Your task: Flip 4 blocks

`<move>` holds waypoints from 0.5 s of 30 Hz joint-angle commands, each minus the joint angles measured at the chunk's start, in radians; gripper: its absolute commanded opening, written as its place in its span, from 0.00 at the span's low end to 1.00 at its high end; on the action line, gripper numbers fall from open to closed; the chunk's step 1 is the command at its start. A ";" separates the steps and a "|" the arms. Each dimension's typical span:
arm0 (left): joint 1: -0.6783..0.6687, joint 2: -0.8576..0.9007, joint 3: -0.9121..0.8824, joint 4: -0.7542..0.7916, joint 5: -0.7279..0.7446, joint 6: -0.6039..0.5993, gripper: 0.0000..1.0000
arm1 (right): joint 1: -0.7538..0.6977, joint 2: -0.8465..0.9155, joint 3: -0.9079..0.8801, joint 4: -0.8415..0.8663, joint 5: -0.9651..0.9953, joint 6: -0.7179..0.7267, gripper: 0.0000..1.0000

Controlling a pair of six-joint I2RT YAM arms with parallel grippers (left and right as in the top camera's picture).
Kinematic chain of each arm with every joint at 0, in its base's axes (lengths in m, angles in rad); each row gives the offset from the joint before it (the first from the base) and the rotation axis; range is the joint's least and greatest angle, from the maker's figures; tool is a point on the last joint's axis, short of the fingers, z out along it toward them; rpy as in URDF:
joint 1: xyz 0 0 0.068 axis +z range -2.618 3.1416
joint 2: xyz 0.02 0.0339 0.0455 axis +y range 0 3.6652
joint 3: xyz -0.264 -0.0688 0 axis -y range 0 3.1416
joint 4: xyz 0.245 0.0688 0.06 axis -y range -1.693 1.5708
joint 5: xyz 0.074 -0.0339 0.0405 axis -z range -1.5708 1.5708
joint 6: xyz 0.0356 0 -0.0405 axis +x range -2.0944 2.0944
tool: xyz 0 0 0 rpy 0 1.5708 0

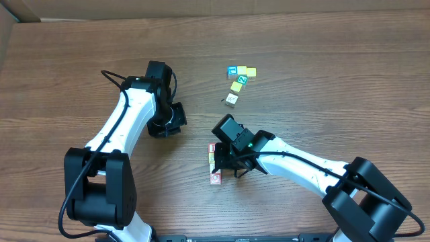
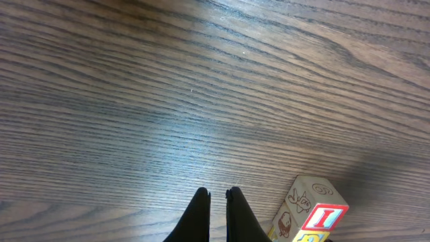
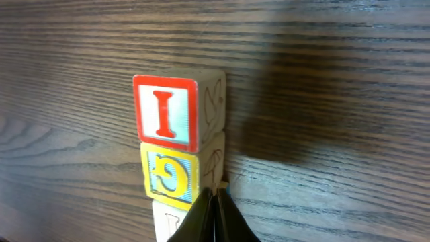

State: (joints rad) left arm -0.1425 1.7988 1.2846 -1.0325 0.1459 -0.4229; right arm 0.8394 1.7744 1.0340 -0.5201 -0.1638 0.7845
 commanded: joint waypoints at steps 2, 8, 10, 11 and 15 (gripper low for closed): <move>-0.003 0.012 -0.005 0.001 0.012 0.002 0.04 | -0.008 0.002 0.014 -0.007 0.047 0.000 0.05; -0.023 0.012 -0.007 -0.058 0.016 0.027 0.04 | -0.053 0.002 0.014 -0.025 0.047 0.000 0.05; -0.031 0.012 -0.013 -0.084 0.012 0.027 0.04 | -0.077 0.002 0.014 -0.039 0.047 0.000 0.05; -0.036 0.012 -0.019 -0.094 0.018 0.027 0.04 | -0.090 0.002 0.014 -0.048 0.047 0.000 0.05; -0.068 0.012 -0.072 -0.099 0.078 0.039 0.04 | -0.137 0.002 0.014 -0.078 0.037 0.000 0.06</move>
State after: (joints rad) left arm -0.1837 1.7988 1.2587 -1.1301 0.1677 -0.4118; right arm 0.7338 1.7744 1.0340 -0.5896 -0.1307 0.7849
